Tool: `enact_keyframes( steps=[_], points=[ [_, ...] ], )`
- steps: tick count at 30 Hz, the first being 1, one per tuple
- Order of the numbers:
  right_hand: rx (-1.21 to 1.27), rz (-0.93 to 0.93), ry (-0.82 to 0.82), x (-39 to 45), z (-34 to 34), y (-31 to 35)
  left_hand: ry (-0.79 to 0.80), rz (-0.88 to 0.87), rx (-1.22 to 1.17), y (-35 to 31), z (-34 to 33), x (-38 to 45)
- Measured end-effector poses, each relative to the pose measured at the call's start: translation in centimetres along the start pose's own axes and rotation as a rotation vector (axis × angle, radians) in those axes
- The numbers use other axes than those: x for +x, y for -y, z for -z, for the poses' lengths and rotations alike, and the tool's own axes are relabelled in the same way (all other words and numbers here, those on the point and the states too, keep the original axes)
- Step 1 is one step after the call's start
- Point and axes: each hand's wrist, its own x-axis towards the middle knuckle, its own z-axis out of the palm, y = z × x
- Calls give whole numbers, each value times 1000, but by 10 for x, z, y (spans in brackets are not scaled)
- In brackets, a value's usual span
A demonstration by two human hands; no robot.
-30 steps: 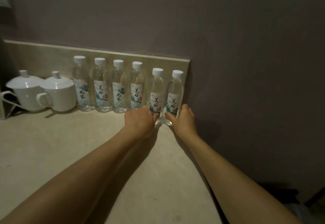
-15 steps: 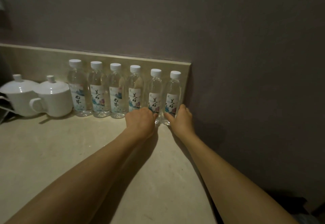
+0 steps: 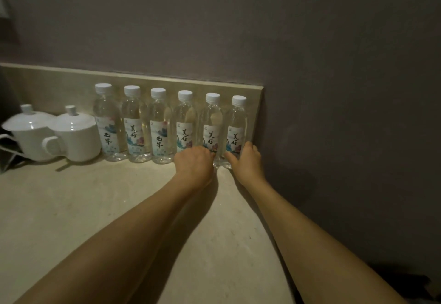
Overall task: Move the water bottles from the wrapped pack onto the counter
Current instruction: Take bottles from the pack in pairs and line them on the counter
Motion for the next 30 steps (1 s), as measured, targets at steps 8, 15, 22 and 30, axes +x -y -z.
enact_keyframes(
  steps=[8, 15, 22, 30],
  points=[
    [-15, 5, -7, 4, -5, 0, 0, -22, -15, 0, -4, 6],
    [-5, 0, 10, 4, -5, 1, 1, -31, -38, 1, -3, 4],
    [-16, -4, 23, 6, -5, 1, 7, -19, -75, 1, -2, 4],
    [-42, -9, 17, 8, -8, 2, 15, -1, -96, 1, -4, 5]
  ],
)
